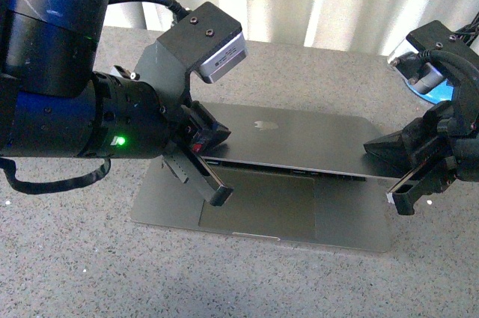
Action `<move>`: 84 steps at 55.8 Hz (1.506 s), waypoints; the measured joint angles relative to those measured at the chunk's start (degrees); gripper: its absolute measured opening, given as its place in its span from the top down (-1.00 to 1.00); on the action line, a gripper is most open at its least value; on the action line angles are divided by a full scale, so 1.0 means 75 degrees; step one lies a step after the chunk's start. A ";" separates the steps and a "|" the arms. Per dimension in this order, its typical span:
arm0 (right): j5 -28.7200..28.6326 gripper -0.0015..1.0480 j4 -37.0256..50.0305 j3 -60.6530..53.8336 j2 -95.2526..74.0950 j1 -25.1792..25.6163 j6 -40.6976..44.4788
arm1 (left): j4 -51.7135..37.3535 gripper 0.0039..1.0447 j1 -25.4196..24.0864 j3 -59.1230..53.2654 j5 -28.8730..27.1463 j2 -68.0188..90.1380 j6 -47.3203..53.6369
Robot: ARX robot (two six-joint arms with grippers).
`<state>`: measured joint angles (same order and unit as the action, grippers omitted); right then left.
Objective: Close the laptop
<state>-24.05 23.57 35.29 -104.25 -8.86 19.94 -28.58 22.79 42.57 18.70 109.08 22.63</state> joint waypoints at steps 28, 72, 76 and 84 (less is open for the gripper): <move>0.0055 0.98 0.0073 -0.0058 -0.0163 0.0012 0.0050 | -0.0516 0.94 -0.0017 -0.0350 0.0070 0.0154 -0.0347; 0.0050 0.98 0.0224 -0.0131 -0.0525 0.0125 0.0268 | -0.1926 0.94 -0.0125 -0.0883 -0.0061 0.0702 -0.1271; 0.0047 0.98 0.0242 -0.0131 -0.0568 0.0146 0.0289 | -0.2034 0.94 -0.0149 -0.0889 -0.0064 0.0772 -0.1341; 0.0020 0.98 0.0259 -0.0131 -0.0699 0.0210 0.0350 | -0.2203 0.94 -0.0201 -0.0892 -0.0070 0.1008 -0.1475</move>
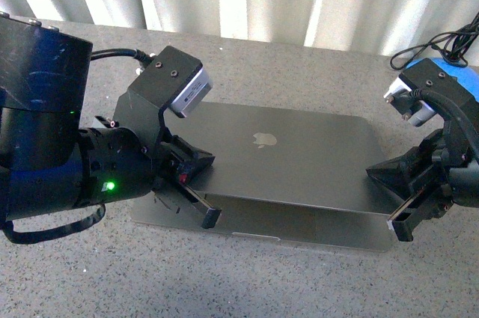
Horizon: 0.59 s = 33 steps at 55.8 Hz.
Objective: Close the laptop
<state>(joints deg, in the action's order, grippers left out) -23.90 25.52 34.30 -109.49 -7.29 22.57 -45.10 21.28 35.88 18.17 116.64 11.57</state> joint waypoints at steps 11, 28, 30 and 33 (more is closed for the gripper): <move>-0.0038 0.98 0.0035 0.0006 -0.0131 0.0055 0.0029 | -0.0085 0.94 -0.0009 -0.0009 0.0006 0.0119 -0.0085; -0.0047 0.98 0.0105 0.0076 -0.0341 0.0079 0.0026 | -0.0134 0.94 -0.0006 -0.0035 0.0026 0.0227 -0.0169; -0.0047 0.98 0.0108 0.0076 -0.0356 0.0079 0.0023 | -0.0149 0.94 -0.0009 -0.0044 0.0035 0.0239 -0.0184; -0.0047 0.98 0.0108 0.0076 -0.0376 0.0067 0.0023 | -0.0181 0.94 -0.0009 -0.0061 0.0041 0.0251 -0.0204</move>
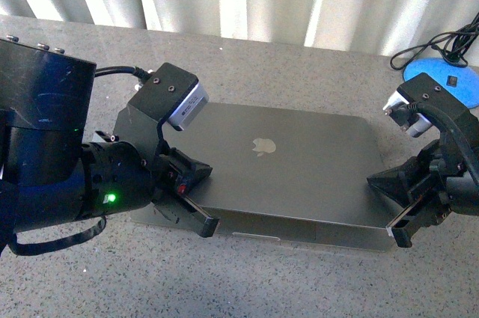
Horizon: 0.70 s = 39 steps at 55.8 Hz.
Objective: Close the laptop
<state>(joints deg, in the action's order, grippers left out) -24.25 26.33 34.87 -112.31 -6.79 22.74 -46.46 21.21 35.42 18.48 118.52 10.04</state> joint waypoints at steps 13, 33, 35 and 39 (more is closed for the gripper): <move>-0.0009 0.98 -0.0052 0.0000 -0.0050 -0.0015 -0.0006 | -0.0277 0.94 -0.0070 -0.0087 0.0020 0.0131 -0.0160; 0.0012 0.98 -0.0090 0.0050 -0.0178 -0.0017 0.0000 | -0.0586 0.94 -0.0175 -0.0242 0.0085 0.0358 -0.0341; 0.0015 0.98 -0.0090 0.0058 -0.0195 -0.0020 -0.0003 | -0.0609 0.94 -0.0181 -0.0251 0.0090 0.0370 -0.0358; 0.0017 0.98 -0.0090 0.0073 -0.0221 -0.0026 0.0000 | -0.0629 0.94 -0.0195 -0.0256 0.0117 0.0396 -0.0370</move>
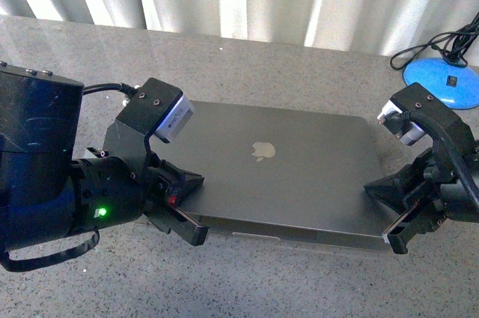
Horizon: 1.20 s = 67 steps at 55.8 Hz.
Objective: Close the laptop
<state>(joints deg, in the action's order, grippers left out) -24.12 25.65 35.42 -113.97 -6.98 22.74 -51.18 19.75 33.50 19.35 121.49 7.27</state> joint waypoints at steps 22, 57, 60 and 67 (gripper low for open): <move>0.0061 0.98 0.0003 0.0111 -0.0221 -0.0026 0.0020 | -0.0198 0.94 -0.0122 -0.0012 0.0099 0.0242 -0.0073; 0.0149 0.98 -0.0029 0.0262 -0.0423 -0.0041 0.0143 | -0.0516 0.94 -0.0344 0.0038 0.0300 0.0720 -0.0271; 0.0157 0.98 -0.0032 0.0268 -0.0431 -0.0055 0.0143 | -0.0562 0.94 -0.0373 0.0052 0.0312 0.0766 -0.0312; 0.0201 0.98 -0.0032 0.0271 -0.0495 -0.0090 0.0140 | -0.0629 0.94 -0.0405 0.0064 0.0315 0.0842 -0.0356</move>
<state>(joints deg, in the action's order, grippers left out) -22.61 25.41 37.45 -117.69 -7.66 23.79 -55.90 16.71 33.98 21.71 127.81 4.60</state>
